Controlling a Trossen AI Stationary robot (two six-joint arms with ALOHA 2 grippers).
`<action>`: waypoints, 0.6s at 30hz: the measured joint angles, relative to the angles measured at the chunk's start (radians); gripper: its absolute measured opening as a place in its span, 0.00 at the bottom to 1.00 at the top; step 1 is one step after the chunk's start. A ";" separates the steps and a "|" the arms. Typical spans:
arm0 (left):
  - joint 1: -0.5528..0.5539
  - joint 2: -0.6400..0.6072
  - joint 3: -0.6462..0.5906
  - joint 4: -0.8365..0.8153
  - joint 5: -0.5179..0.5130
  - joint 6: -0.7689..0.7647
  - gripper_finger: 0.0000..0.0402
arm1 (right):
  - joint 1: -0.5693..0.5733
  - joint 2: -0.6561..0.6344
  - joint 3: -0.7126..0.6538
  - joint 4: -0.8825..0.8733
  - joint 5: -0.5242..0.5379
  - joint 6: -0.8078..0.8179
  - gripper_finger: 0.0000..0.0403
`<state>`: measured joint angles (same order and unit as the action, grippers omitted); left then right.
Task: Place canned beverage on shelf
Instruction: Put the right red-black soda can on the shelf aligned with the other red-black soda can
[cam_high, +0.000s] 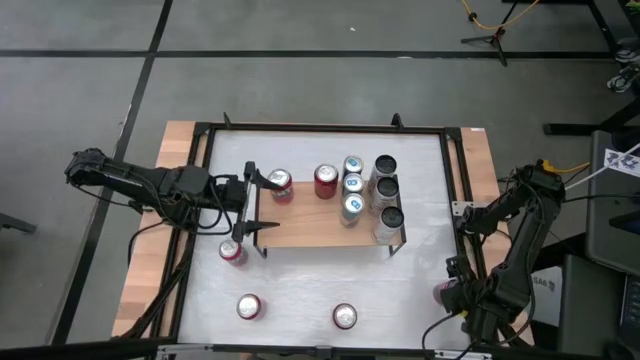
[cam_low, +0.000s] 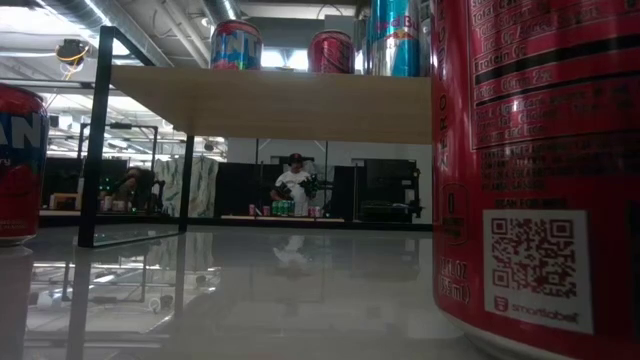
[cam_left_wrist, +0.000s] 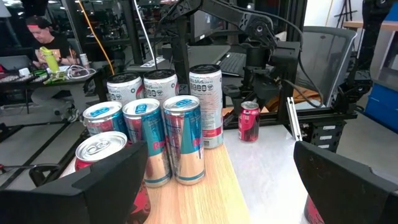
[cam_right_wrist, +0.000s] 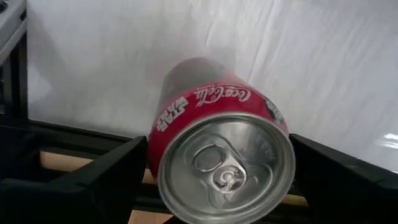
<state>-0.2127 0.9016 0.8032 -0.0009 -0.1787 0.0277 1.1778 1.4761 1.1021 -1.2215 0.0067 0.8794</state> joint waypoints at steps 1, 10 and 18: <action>0.000 0.000 0.000 0.000 0.000 0.000 0.99 | 0.000 0.000 -0.006 0.004 0.000 0.002 0.92; 0.000 0.000 0.000 0.000 0.000 0.000 0.99 | 0.000 0.000 -0.033 0.084 0.002 0.004 0.85; 0.000 0.000 0.000 -0.015 0.000 0.000 0.99 | 0.000 -0.002 -0.032 0.124 0.004 0.075 0.71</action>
<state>-0.2127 0.9016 0.8032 -0.0161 -0.1783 0.0277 1.1778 1.4742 1.0698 -1.0973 0.0109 0.9546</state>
